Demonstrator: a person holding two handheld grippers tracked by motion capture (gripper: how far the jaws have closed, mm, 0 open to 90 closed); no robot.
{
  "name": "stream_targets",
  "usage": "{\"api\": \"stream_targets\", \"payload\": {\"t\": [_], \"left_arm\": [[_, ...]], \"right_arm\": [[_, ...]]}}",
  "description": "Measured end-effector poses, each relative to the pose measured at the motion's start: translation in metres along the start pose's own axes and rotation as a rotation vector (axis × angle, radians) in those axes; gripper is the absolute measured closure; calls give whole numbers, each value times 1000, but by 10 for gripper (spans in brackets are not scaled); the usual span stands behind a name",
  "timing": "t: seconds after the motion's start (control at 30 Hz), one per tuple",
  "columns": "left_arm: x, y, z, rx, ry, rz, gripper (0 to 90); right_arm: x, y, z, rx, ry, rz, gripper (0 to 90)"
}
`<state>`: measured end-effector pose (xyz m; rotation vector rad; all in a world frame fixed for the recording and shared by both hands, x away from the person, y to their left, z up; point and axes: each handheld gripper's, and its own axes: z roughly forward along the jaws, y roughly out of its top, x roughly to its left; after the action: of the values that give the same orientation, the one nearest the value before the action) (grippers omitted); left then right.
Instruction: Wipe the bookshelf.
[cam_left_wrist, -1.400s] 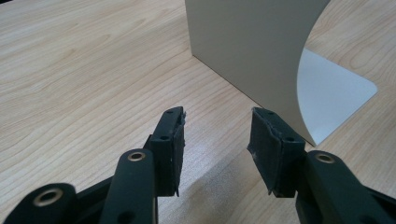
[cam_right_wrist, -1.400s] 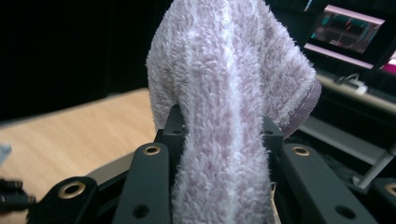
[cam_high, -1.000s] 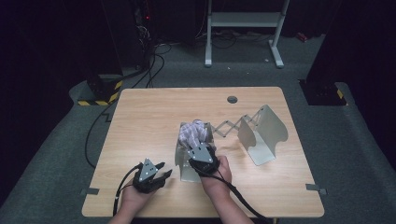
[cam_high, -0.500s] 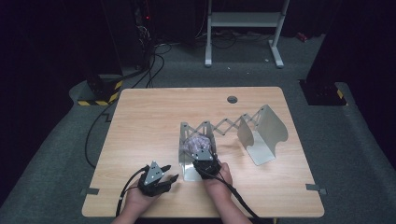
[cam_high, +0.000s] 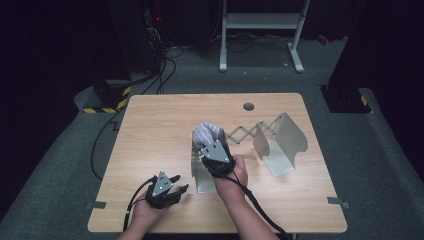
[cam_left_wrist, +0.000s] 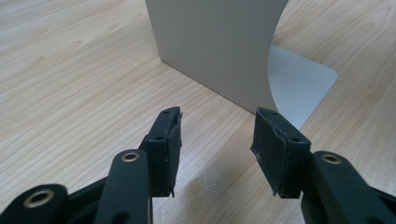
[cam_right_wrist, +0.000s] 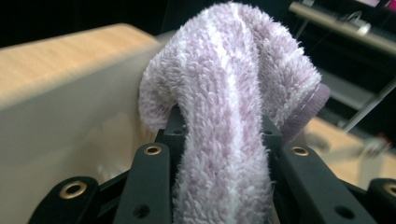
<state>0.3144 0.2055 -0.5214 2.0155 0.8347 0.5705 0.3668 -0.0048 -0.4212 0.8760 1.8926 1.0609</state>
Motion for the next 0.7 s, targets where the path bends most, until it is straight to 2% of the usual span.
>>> {"api": "stream_targets", "payload": {"t": [0.07, 0.17, 0.37, 0.47, 0.7], "left_arm": [[1, 0, 0, -2, 1, -5, 522], [1, -1, 0, 4, -3, -11, 526], [1, -1, -1, -2, 0, -9, 529], [1, -1, 0, 5, -3, -7, 528], [2, -1, 0, 4, 1, -8, 529]], "right_arm": [[3, -1, 3, 12, 4, 0, 672], [10, -14, 9, 50, 7, -19, 673], [18, -47, 29, 170, 40, -31, 672], [21, -60, 36, 213, 56, -20, 672], [25, -79, 44, 270, 100, -2, 670]]}}
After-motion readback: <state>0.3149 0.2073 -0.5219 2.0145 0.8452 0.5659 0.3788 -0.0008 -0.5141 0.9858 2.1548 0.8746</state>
